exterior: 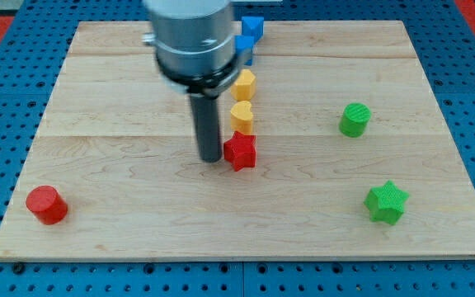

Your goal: Slide the red star toward right

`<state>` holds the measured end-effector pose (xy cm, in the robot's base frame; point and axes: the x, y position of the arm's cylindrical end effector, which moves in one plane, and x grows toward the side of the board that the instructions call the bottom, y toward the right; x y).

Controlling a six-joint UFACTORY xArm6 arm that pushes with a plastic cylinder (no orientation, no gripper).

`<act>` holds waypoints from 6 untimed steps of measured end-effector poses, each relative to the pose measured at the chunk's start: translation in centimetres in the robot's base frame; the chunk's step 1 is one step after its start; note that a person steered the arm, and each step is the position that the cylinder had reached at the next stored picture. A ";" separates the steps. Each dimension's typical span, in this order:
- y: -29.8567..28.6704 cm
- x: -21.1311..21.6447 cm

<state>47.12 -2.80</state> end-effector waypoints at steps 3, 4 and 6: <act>6.4 0.8; 9.3 2.8; 16.3 1.5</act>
